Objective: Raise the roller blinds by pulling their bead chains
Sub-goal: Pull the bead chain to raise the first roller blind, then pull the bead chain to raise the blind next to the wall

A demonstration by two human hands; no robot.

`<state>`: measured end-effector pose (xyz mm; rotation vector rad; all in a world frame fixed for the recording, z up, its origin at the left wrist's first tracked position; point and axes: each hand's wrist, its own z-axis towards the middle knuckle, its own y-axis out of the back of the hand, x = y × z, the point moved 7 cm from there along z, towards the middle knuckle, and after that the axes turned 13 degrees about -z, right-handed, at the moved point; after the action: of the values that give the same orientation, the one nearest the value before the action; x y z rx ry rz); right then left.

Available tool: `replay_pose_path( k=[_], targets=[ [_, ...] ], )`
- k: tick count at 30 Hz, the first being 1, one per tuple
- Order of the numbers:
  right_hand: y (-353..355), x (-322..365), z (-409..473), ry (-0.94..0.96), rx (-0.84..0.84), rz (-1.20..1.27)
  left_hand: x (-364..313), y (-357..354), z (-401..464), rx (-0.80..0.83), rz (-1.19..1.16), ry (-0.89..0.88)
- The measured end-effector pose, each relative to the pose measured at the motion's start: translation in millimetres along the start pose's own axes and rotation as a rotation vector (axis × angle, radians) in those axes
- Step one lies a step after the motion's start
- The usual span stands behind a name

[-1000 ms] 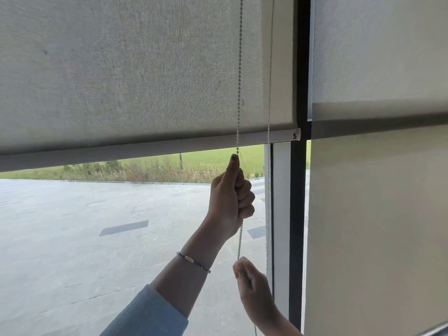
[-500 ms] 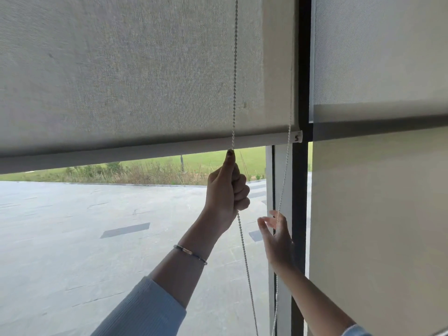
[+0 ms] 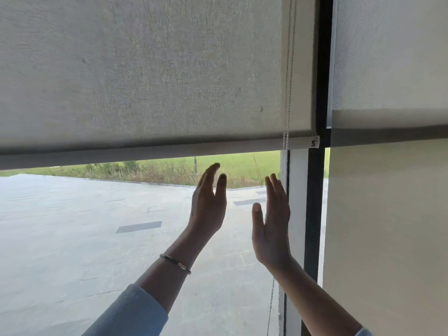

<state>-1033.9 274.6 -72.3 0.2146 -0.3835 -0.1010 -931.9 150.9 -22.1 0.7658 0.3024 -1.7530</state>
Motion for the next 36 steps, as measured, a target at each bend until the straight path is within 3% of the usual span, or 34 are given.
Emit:
replay_pose_path(
  k=[4,8,15,25,36],
  targets=[
    [-26,42,10,0.174,0.09,-0.025,-3,56,-5,-0.041,0.405,-0.231],
    [-55,109,19,0.315,0.12,0.027,-10,135,-14,-0.104,0.707,-0.294],
    [-105,260,-13,0.468,0.224,0.283,-17,299,-77,-0.181,1.004,-0.166],
    [-135,515,-124,0.59,0.3,0.59,-65,552,-207,-0.316,1.343,0.002],
    [-166,724,-217,0.654,0.376,0.818,-82,743,-286,-0.44,1.548,0.127]
  ],
)
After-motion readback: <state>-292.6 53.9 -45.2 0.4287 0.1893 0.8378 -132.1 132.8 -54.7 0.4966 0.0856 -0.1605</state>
